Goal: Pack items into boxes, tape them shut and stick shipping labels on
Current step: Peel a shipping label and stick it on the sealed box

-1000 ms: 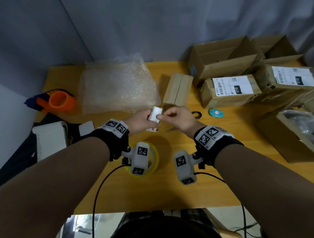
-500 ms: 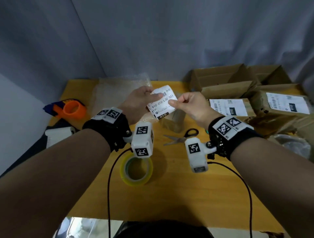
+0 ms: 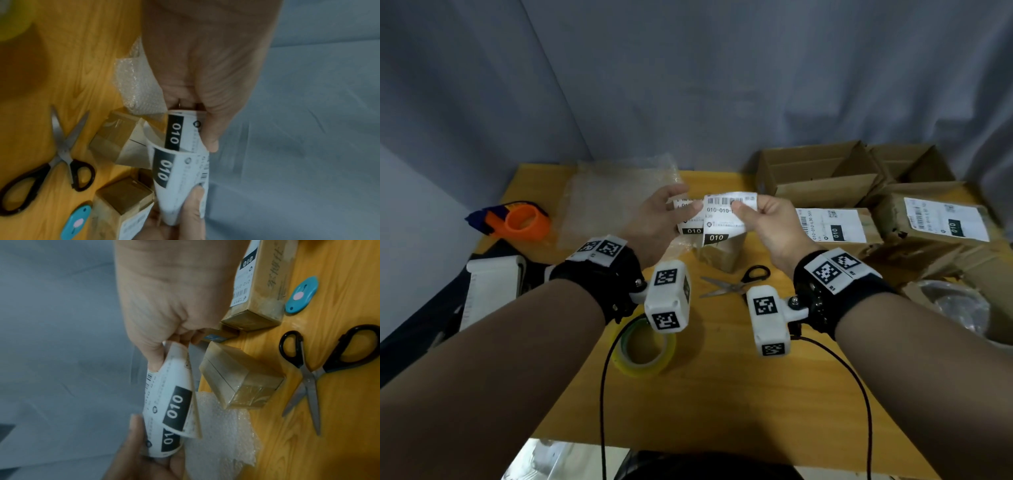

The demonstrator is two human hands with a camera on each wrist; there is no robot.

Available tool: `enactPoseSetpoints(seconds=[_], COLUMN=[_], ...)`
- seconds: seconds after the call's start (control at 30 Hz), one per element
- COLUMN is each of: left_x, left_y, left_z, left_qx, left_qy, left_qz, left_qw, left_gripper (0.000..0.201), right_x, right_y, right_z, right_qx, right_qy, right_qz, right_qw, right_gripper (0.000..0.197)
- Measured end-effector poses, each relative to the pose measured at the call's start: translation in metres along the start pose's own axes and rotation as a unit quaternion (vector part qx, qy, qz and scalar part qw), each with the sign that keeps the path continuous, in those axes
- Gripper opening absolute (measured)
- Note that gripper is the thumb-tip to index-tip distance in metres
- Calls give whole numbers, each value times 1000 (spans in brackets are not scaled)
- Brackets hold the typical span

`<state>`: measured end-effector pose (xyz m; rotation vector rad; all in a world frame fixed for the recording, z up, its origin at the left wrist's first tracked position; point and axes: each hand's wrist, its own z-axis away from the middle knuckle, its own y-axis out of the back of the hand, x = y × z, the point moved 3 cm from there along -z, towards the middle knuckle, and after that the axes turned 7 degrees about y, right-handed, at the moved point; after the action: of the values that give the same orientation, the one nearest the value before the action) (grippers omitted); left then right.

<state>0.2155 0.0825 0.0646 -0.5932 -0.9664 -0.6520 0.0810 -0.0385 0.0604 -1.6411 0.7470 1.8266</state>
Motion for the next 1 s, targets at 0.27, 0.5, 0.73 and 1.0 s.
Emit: enactPoseSetpoints(seconds=[0.27, 0.5, 0.73, 1.0], left_x=[-28, -90, -102, -12], left_y=[50, 89, 101, 45], left_z=[8, -4, -10, 2], left_qx=[131, 50, 21, -161], left_qy=[-31, 77, 116, 15], left_qz=[-314, -462, -569, -401], left_qw=[940, 882, 814, 902], left_gripper=[30, 46, 41, 26], right_x=[17, 40, 55, 28], right_y=[-2, -33, -55, -62], right_z=[7, 17, 23, 17], right_qx=[-36, -96, -115, -131], right_qy=[-27, -101, -121, -84], right_qz=[-28, -13, 15, 48], right_qw=[999, 990, 986, 987], right_gripper=[41, 65, 70, 76])
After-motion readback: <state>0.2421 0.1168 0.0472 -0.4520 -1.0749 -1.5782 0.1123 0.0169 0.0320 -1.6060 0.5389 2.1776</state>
